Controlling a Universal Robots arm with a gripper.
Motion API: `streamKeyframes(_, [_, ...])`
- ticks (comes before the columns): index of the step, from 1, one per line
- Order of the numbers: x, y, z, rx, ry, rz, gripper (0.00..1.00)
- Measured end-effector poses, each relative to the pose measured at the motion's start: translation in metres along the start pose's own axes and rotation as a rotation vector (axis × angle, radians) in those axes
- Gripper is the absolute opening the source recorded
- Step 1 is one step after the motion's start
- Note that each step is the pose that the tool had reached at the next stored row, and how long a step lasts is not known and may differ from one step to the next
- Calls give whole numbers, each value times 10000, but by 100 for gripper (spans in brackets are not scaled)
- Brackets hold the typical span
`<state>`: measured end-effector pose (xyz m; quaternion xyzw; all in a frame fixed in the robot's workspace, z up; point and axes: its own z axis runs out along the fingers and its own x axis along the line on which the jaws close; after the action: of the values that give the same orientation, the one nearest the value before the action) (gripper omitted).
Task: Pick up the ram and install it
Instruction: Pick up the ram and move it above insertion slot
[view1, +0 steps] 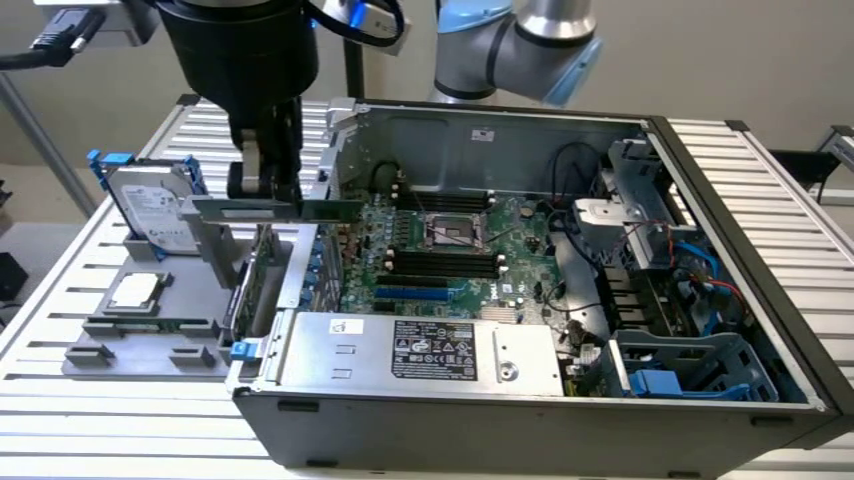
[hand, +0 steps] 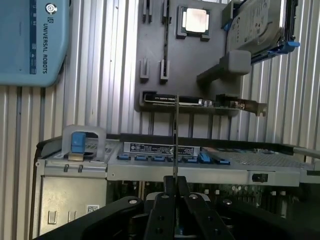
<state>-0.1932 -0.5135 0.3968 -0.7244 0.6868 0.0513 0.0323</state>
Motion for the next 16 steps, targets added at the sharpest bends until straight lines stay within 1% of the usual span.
streamKeyframes(12, [17,-542,-50,-41,-8,5,13])
streamKeyframes(14, [13,-618,-51,-45,-9,5,13])
streamKeyframes(16, [-9,-677,-50,-44,-10,5,13])
